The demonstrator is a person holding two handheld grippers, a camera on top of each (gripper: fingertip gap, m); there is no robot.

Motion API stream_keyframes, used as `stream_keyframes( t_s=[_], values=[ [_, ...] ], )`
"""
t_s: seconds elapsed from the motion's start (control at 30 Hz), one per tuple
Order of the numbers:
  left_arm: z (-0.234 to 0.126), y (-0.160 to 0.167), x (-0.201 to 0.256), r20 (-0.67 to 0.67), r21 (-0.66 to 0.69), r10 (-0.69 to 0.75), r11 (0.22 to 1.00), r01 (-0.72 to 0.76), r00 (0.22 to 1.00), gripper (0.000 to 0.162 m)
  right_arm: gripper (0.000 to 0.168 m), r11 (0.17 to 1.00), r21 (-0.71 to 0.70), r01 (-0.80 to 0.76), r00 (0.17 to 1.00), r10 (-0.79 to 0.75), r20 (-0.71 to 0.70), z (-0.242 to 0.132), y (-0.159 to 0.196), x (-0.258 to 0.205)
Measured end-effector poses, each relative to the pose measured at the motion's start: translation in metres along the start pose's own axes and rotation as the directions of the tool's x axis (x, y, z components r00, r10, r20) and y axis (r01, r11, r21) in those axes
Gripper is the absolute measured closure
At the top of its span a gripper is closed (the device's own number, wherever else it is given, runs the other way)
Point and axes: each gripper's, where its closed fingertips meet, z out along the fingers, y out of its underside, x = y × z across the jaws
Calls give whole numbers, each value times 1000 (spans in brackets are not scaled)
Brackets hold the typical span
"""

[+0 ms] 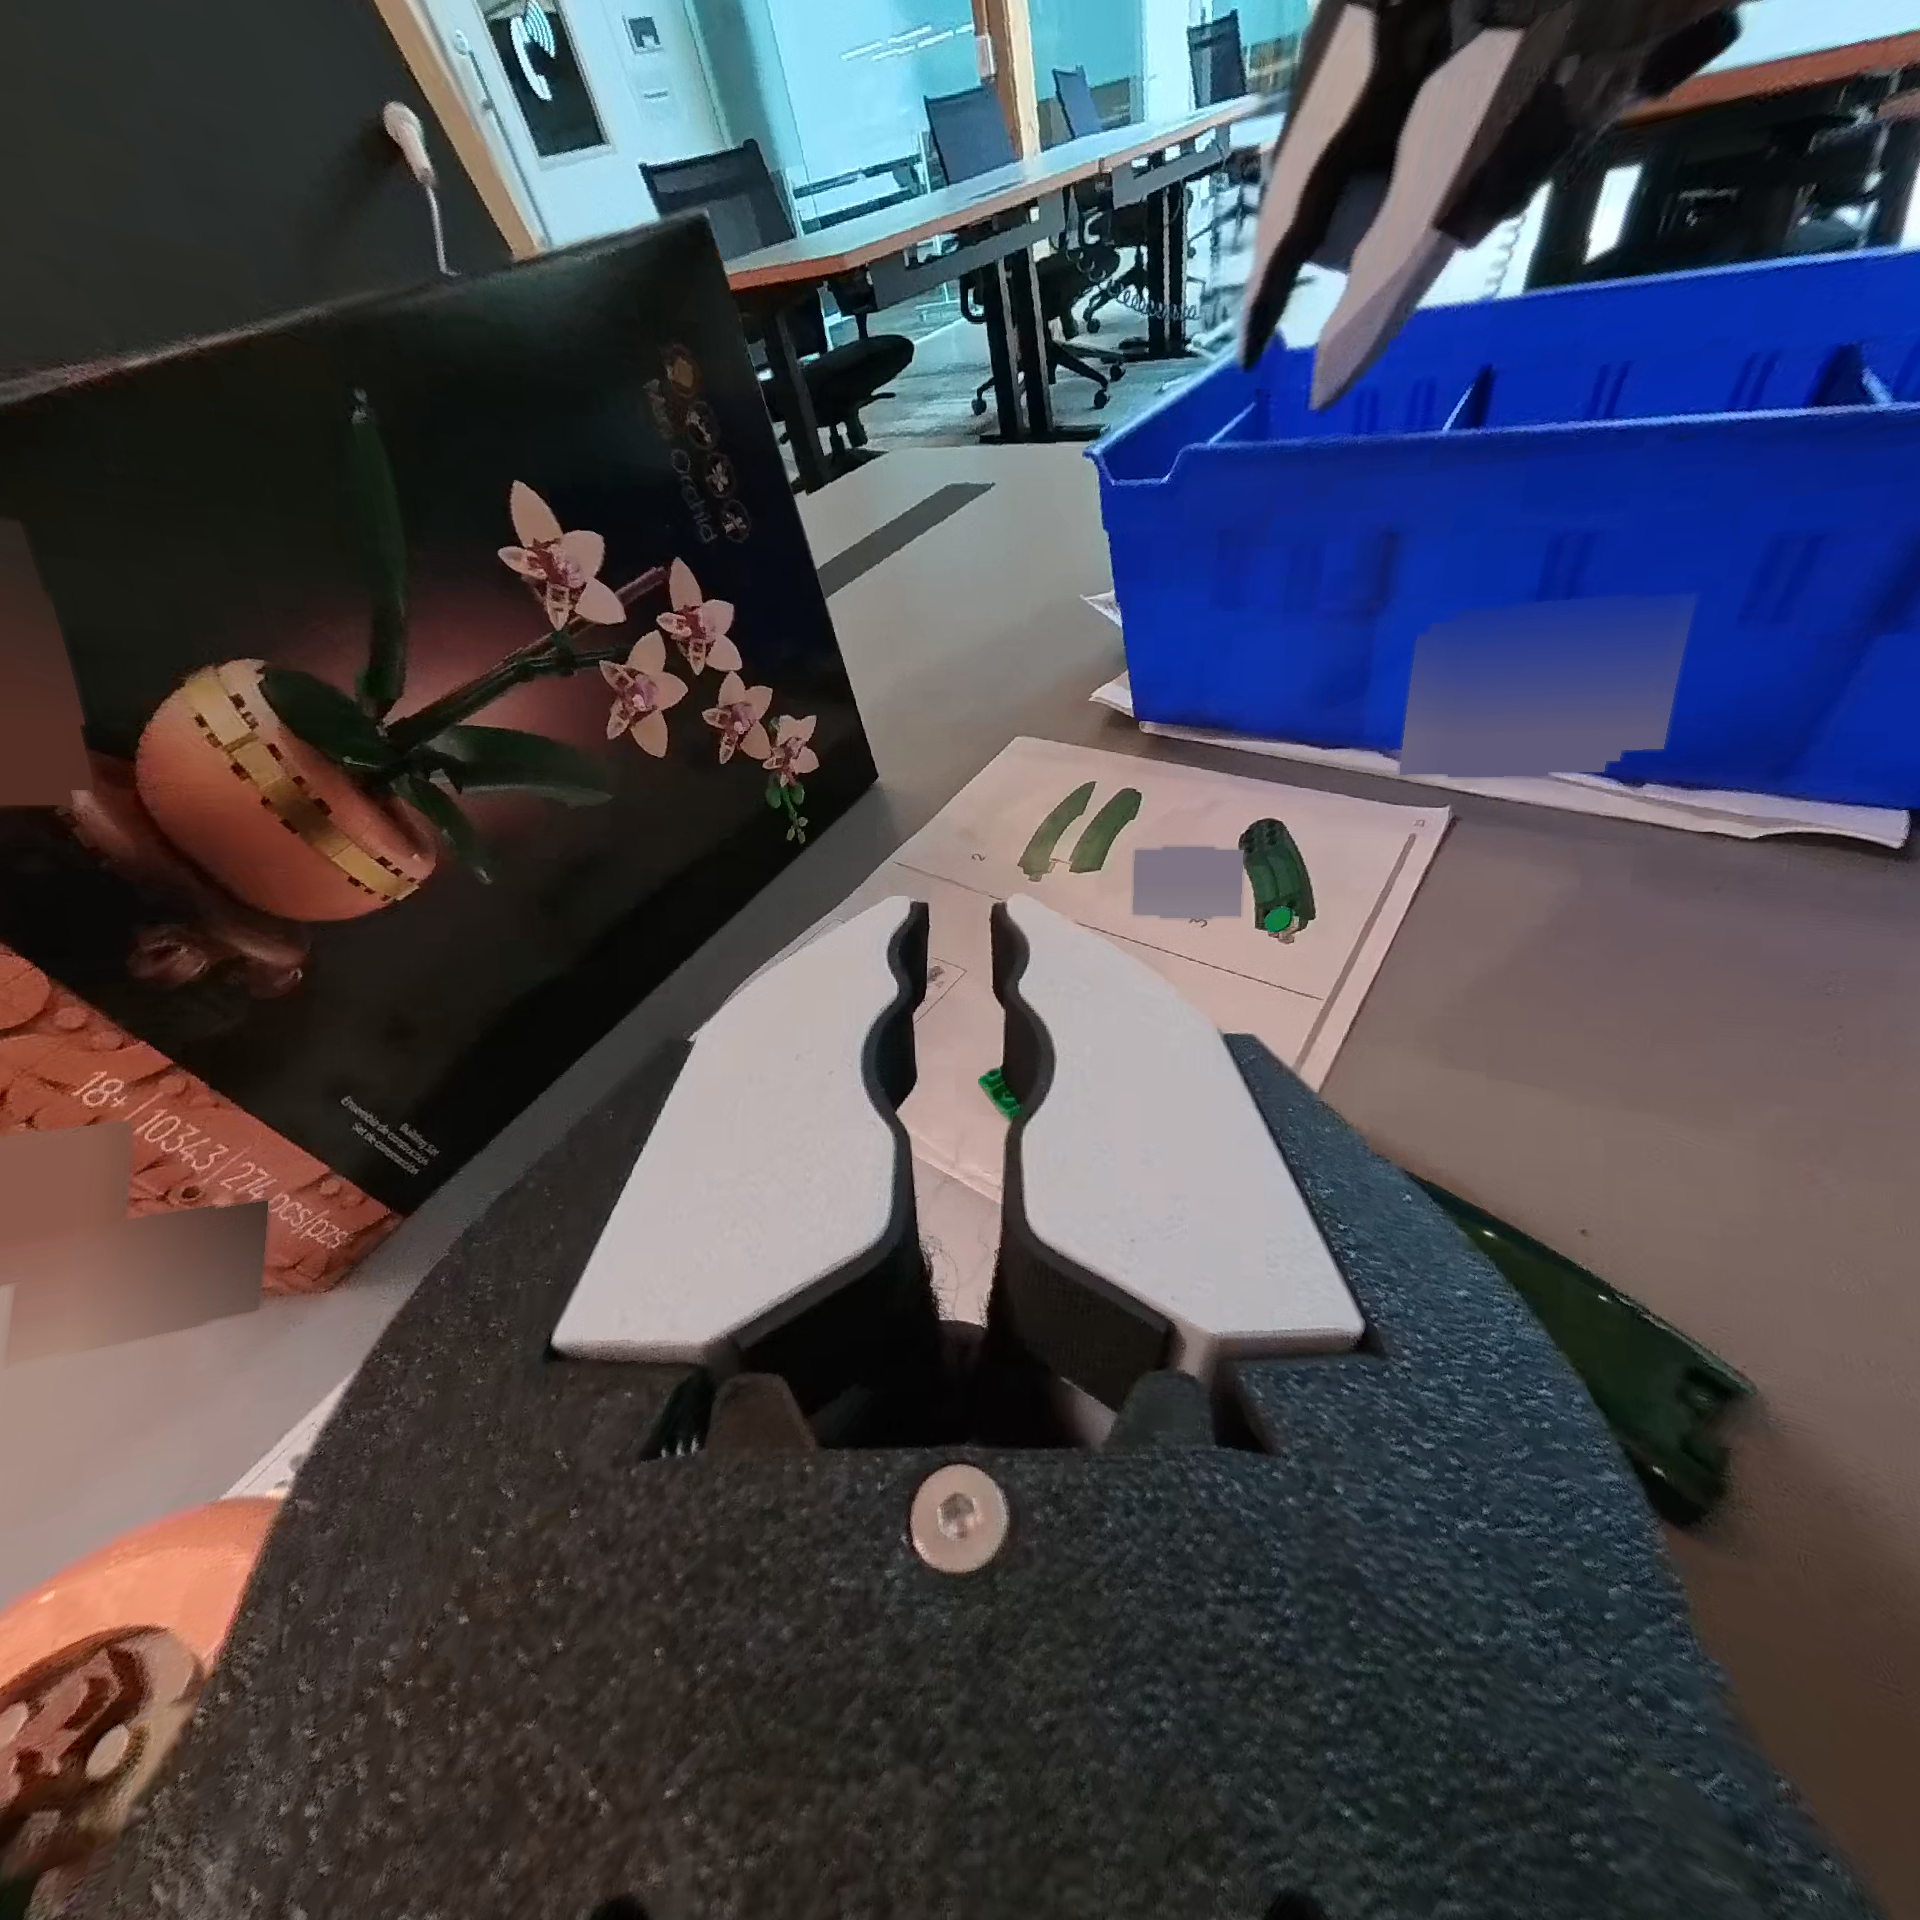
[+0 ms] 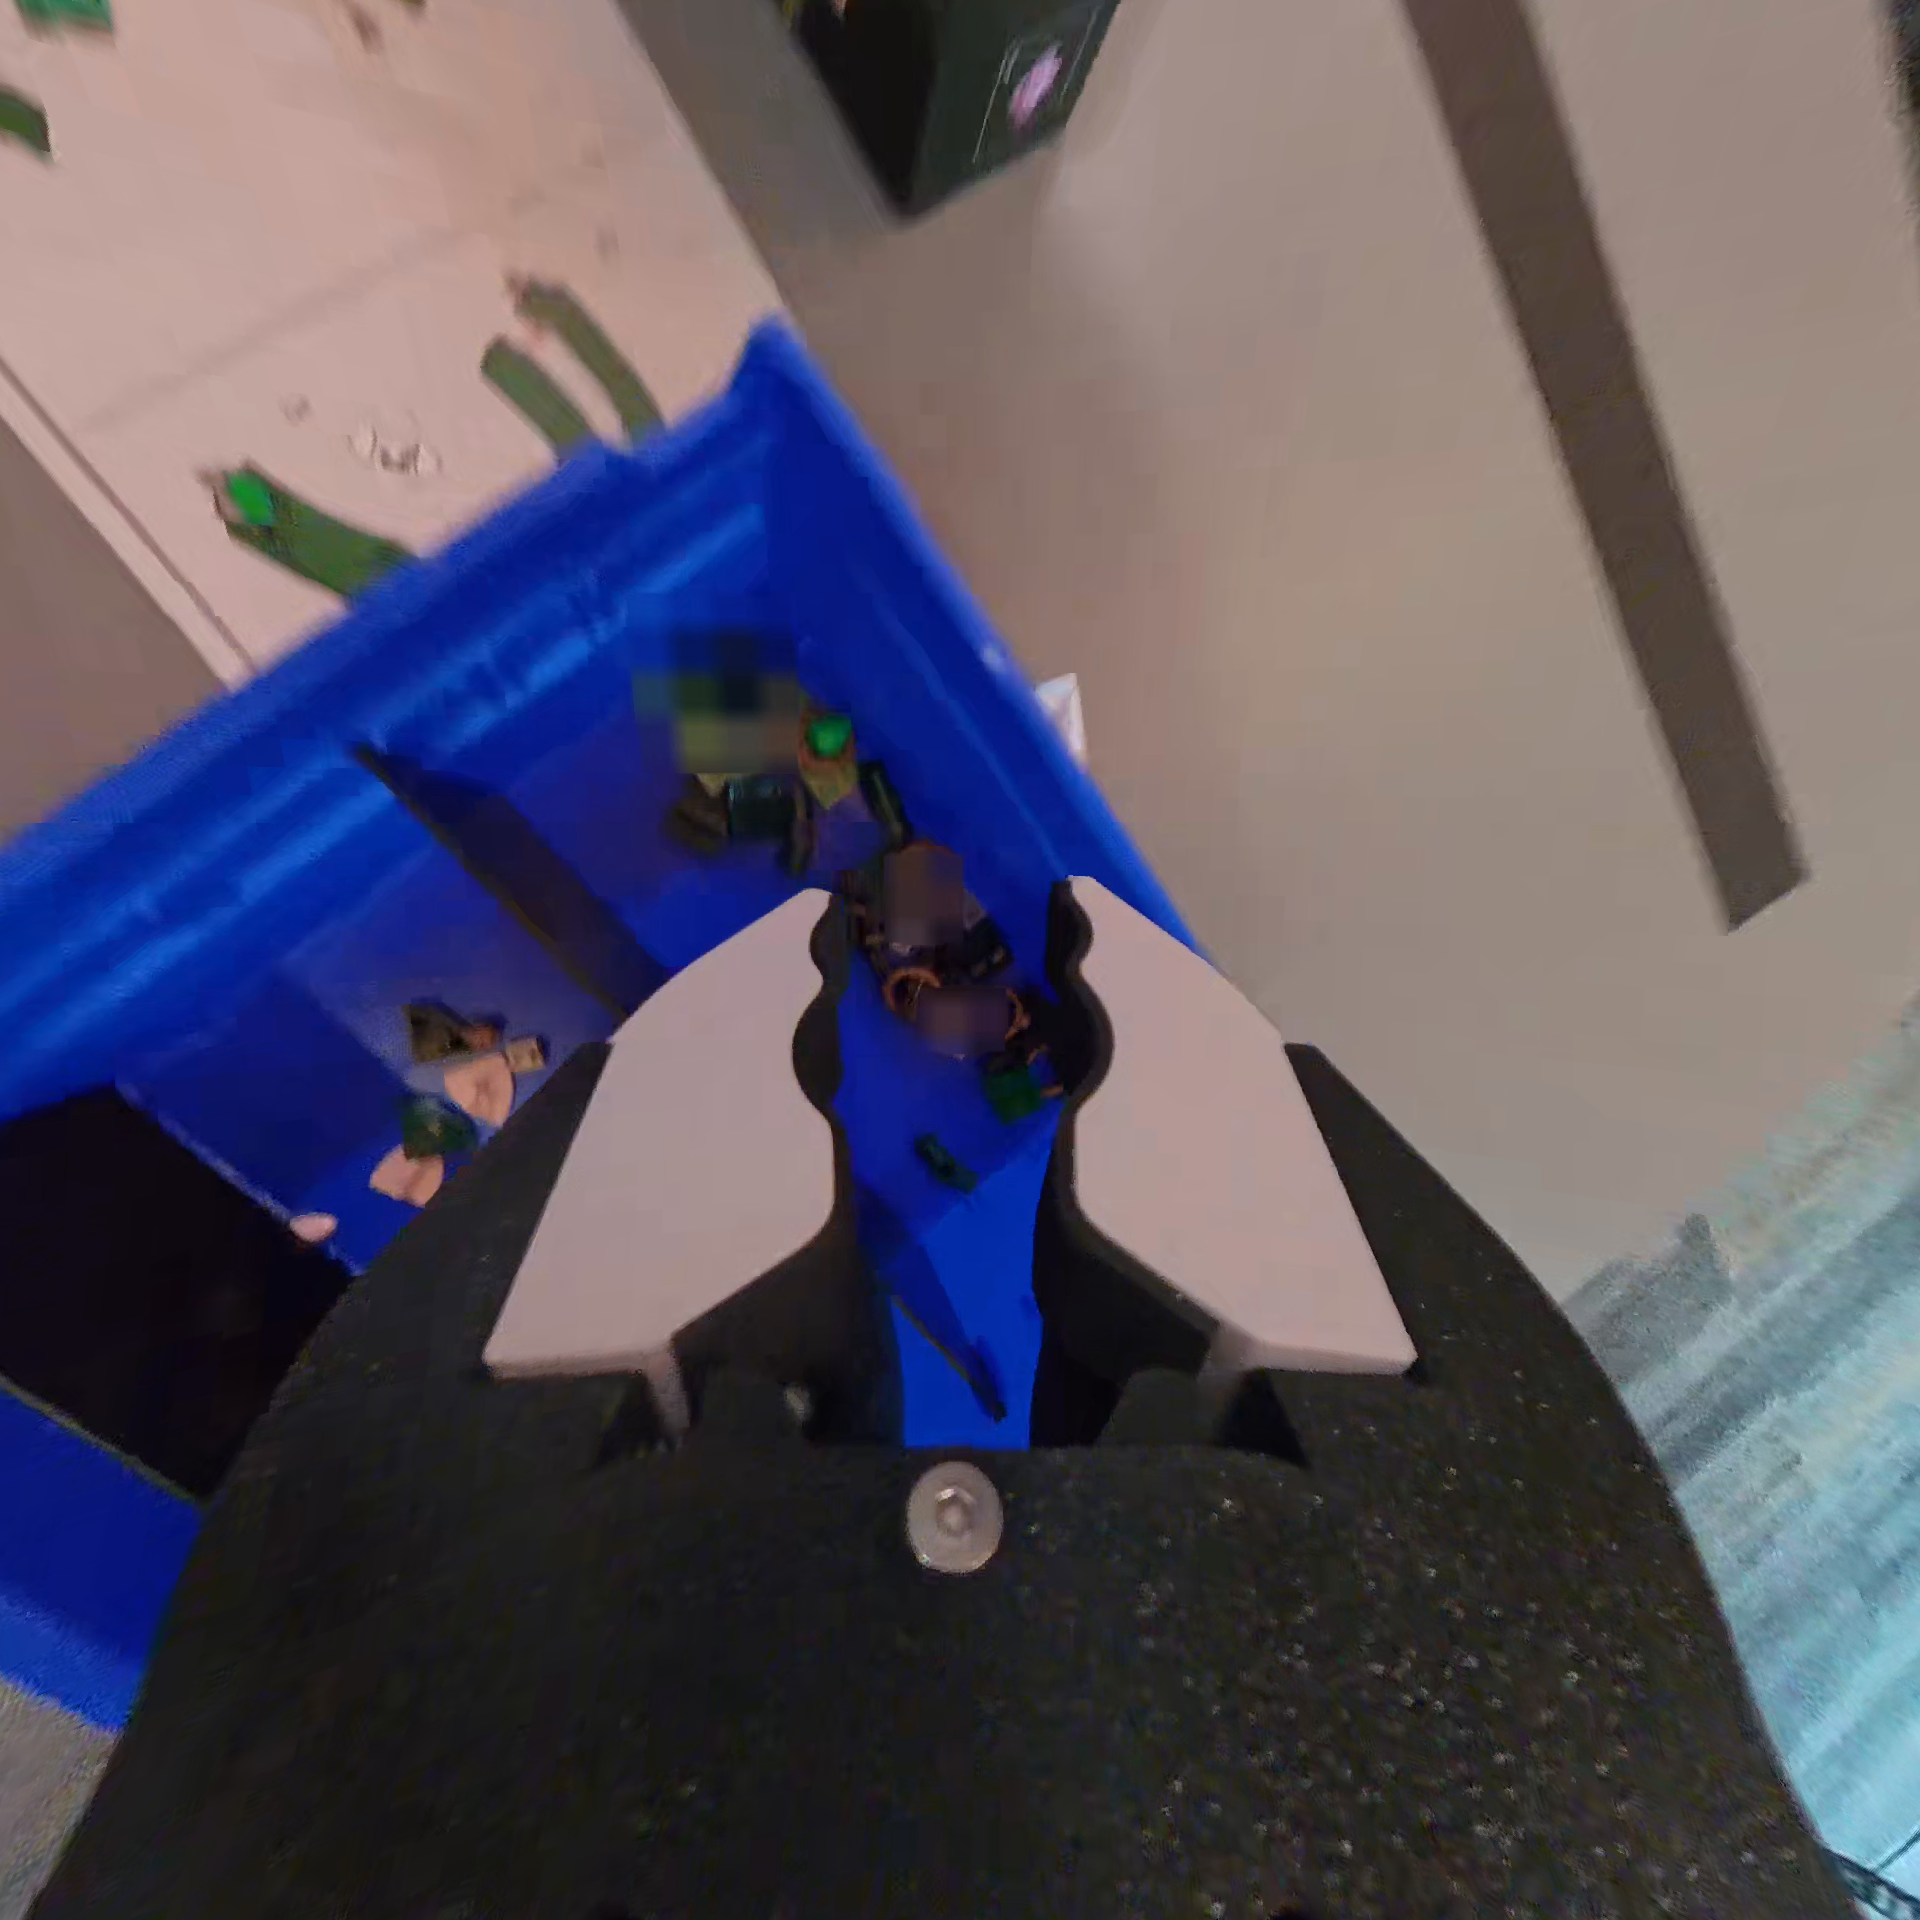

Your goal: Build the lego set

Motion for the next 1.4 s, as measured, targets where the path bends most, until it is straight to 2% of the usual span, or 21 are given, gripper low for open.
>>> stream_keyframes(
  t_s=[0.1, 0.17, 0.23, 0.3, 0.4, 0.5, 0.6, 0.73, 0.83, 0.93, 1.03, 1.13, 1.27, 1.4],
  values=[
    [-10, -3, 0, -6, 30, -21, 999, 21, 1000, 151, 140, 984, 164, 71, 997, -65, -43, -18, -64, -14],
    [-16, -2, 0, -14, 30, -46, 998, 47, 999, 152, 141, 958, 259, 126, 990, -136, 24, -16, -111, -49],
    [-18, 3, -1, -25, 11, -82, 997, 82, 996, 151, 132, 953, 252, 166, 968, -206, 143, 7, -139, -95],
    [-18, 12, -2, -33, -36, -138, 990, 137, 990, 151, 122, 962, 160, 222, 939, -255, 230, 40, -147, -131],
    [-17, 20, 2, -56, -89, -176, 981, 171, 983, 151, 122, 961, 64, 270, 909, -276, 313, 86, -153, -167],
    [-16, 24, 7, -62, -121, -137, 984, 129, 989, 151, 125, 962, 2, 274, 900, -257, 352, 115, -156, -179],
    [-16, 27, 7, -52, -143, -96, 986, 88, 994, 151, 130, 957, -35, 287, 890, -253, 378, 129, -153, -183],
    [-18, 28, 4, -50, -147, -140, 980, 132, 989, 151, 134, 954, -56, 296, 891, -254, 378, 135, -149, -185],
    [-18, 25, 5, -67, -128, -176, 978, 166, 982, 151, 152, 942, -68, 328, 883, -280, 376, 139, -144, -186],
    [-19, 25, 6, -72, -128, -178, 977, 168, 981, 150, 152, 949, -27, 314, 884, -282, 373, 124, -149, -180],
    [-19, 28, 5, -67, -139, -184, 975, 173, 981, 150, 152, 978, 51, 204, 919, -209, 334, 85, -160, -158],
    [-18, 29, 7, -82, -144, -204, 971, 191, 976, 150, 152, 988, 129, 87, 965, -115, 236, 39, -156, -126],
    [-18, 30, 7, -87, -149, -212, 969, 198, 973, 150, 152, 984, 163, -69, 998, 66, 25, -13, -114, -65],
    [-17, 30, 9, -101, -152, -217, 968, 200, 971, 150, 152, 972, 95, -214, 954, 229, -196, -48, -41, -11]
  ],
)
